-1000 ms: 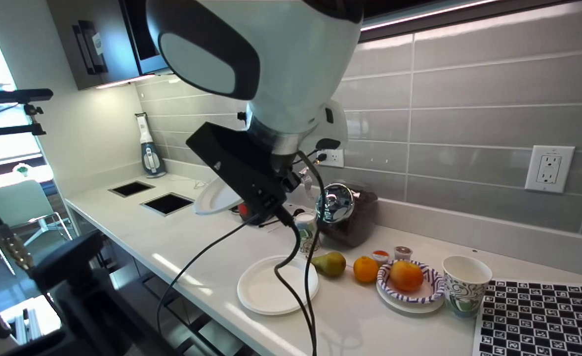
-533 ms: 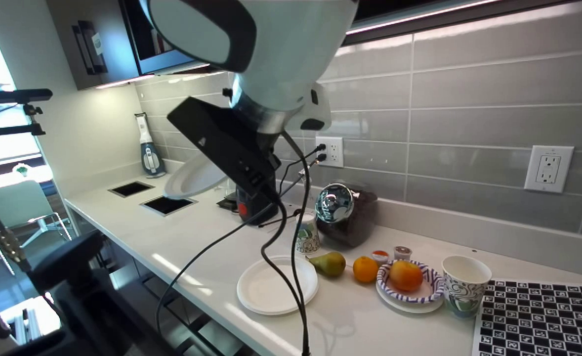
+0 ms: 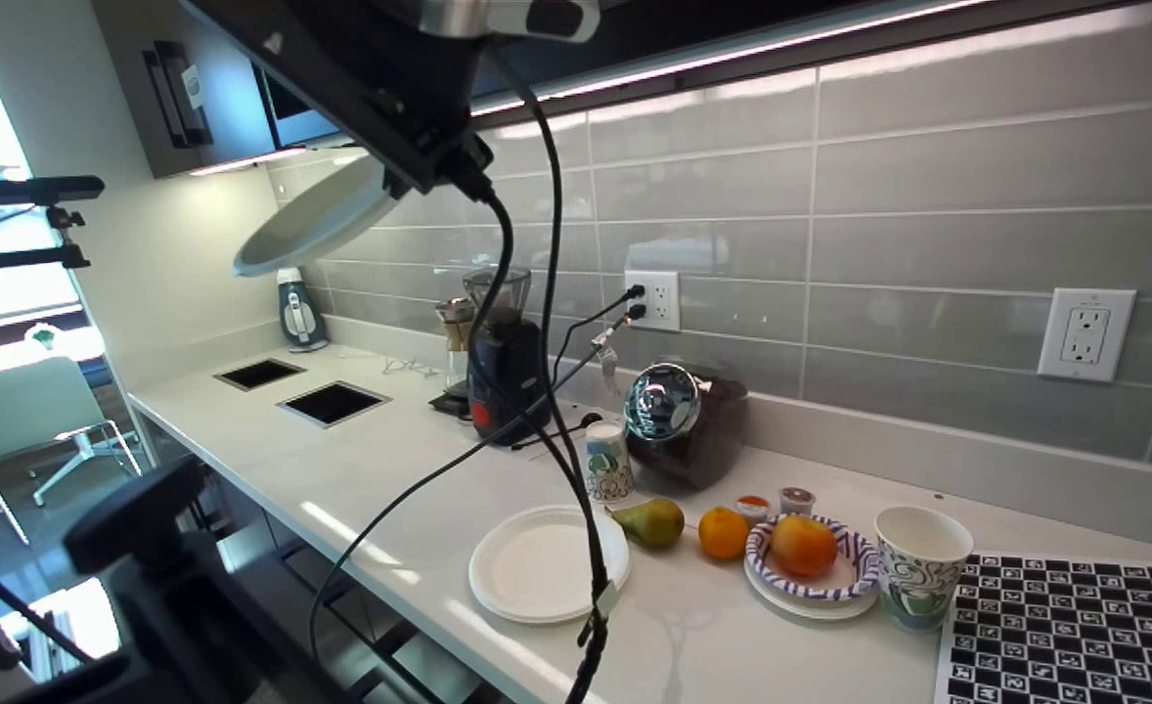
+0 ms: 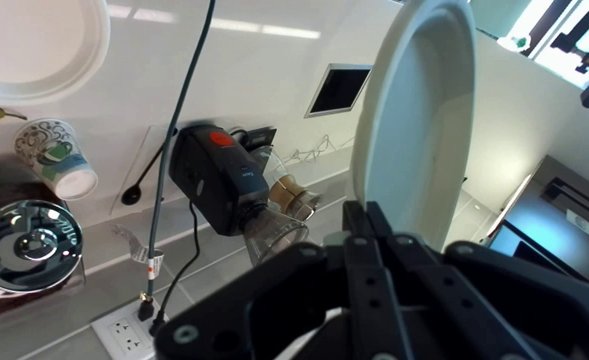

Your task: Put the white plates on the counter then unstack them.

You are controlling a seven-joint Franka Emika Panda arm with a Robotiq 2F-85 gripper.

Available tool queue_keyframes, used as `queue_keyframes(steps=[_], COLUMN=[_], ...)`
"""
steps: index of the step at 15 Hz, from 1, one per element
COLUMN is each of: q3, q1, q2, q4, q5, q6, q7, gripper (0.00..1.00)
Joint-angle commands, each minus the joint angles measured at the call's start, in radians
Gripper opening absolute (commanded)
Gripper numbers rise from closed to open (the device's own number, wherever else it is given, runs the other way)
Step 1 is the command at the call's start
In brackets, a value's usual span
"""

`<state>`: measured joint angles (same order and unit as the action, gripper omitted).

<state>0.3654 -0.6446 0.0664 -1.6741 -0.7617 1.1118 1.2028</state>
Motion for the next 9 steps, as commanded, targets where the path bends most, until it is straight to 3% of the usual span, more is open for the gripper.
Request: queue_keyframes(steps=[1,9], q3=[0.028,0.032], q1=[0.022,0.062], q2=[-0.002,-0.012], q4=[0.055,0.091], q5=[-0.049,-0.318], q6=[-0.047,-0.01], q7=[-0.046,-0.301], gripper=[0.01,0.01])
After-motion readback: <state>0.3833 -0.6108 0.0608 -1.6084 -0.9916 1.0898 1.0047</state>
